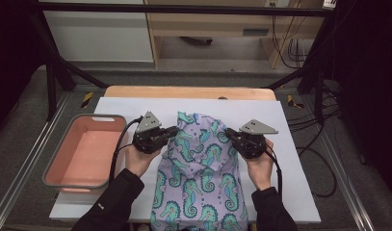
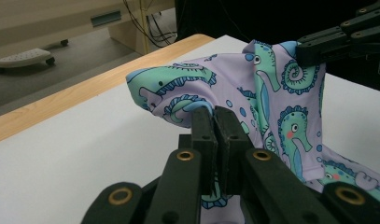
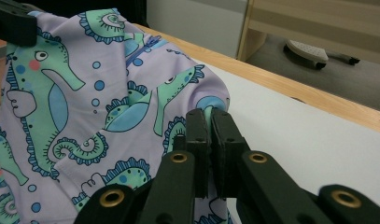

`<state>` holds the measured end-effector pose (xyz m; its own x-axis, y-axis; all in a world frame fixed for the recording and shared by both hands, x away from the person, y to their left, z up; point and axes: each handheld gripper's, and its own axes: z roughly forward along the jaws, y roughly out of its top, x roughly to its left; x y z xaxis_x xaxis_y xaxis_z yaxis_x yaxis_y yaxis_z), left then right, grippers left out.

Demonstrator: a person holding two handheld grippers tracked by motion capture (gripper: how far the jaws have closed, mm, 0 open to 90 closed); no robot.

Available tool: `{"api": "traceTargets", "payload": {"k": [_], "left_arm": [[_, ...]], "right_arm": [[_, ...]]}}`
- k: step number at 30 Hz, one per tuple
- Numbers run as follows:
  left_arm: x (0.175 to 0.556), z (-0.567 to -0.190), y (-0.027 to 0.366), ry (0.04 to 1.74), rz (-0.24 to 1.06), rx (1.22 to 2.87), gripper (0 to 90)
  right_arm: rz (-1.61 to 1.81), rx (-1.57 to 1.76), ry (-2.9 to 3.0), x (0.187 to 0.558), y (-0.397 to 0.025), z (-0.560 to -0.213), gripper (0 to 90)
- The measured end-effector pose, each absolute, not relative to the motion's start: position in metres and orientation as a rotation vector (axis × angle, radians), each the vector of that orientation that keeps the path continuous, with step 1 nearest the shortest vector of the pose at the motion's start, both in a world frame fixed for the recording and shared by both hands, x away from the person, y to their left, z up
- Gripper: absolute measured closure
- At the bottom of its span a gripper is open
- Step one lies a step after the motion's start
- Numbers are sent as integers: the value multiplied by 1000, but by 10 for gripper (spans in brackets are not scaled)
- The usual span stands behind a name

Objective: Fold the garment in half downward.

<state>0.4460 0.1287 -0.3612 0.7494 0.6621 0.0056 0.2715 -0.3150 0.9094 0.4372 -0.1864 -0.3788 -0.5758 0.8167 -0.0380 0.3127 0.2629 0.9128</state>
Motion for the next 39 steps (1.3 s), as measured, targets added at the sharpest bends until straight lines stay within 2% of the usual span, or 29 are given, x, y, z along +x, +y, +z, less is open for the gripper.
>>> {"api": "traceTargets", "payload": {"k": [12,39], "left_arm": [[424,-365,132,701,463,1910,867],[361,-405,148,721,273,1982,865]], "right_arm": [[1307,983,2037,418,-186,-382,867],[1370,967,2177,356,-183,-416,865]]}}
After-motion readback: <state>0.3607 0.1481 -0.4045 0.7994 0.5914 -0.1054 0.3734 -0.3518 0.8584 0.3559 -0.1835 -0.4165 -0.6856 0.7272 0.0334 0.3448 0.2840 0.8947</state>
